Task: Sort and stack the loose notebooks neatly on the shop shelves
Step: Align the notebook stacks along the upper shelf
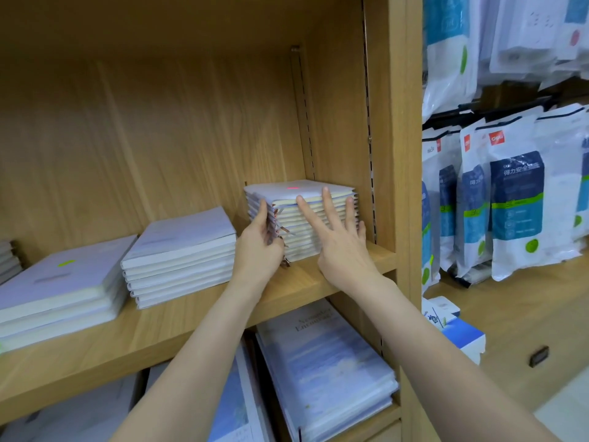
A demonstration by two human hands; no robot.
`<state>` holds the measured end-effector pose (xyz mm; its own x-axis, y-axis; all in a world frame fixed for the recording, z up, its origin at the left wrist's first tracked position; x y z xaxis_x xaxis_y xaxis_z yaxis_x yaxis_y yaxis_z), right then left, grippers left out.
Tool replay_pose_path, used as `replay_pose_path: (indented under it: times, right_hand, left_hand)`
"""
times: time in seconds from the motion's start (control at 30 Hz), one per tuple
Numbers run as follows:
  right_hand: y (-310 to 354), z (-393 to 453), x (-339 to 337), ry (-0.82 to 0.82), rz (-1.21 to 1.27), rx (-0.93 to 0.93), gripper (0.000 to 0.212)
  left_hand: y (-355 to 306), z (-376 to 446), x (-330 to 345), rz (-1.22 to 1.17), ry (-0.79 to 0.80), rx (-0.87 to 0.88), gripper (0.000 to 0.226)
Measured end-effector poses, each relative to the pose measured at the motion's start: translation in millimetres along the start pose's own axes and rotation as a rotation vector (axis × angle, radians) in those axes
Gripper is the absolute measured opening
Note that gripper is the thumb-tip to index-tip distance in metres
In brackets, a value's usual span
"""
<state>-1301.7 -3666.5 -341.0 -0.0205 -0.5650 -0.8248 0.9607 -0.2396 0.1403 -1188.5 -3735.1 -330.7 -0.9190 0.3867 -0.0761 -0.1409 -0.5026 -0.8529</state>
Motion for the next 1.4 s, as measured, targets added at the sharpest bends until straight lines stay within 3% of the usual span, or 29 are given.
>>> replay_pose_path:
  times: [0.2,0.37,0.43,0.67,0.8,1.0,1.1,1.23,1.4]
  right_hand:
    - [-3,-7,-5,-0.057,0.003,0.053,0.093]
    - [-8,-16,-6,-0.106,-0.008,0.098,0.074]
    - [-8,-23,-4,-0.153,-0.002,0.129,0.071]
    - [-9,-28,-1,-0.025,-0.075,0.119,0.07]
    - [-11,-44,1,-0.108,-0.002,0.118,0.054]
    - [-11,-41,0,0.008,0.045,0.153,0.049]
    - [-10,-41,-4,0.084,0.048,0.156,0.05]
    - [-4,-46,-12,0.135,0.112,0.128,0.05]
    - [24,-63,-29,0.087,0.415,0.124,0.055]
  left_hand:
    - [-9,-4,2,-0.07,-0.038,0.006,0.068]
    - [-13,-7,-11,-0.233,-0.251,0.036,0.06]
    - [-5,-3,-11,-0.195,-0.211,-0.009,0.051]
    - [6,-5,-9,-0.043,-0.079,-0.123,0.04]
    - [16,-15,-13,0.011,0.07,-0.244,0.048]
    - [8,-20,-8,0.282,0.234,-0.197,0.062]
    - [10,-20,-11,0.274,0.241,-0.214,0.061]
    - [-4,-34,-15,0.196,0.073,-0.113,0.053]
    - [-29,-95,-47,0.069,0.066,0.038,0.051]
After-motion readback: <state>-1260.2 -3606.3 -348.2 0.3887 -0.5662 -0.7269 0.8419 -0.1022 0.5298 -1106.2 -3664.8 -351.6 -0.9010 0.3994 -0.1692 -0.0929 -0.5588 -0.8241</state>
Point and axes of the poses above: each hand's wrist, its own z-axis towards the middle knuckle, its own x-axis out of the palm, y = z × x, the point moved 5 cm from there along z, towards the middle knuckle, and after that the axes turned 14 degrees about -z, right-handed, at the moved point
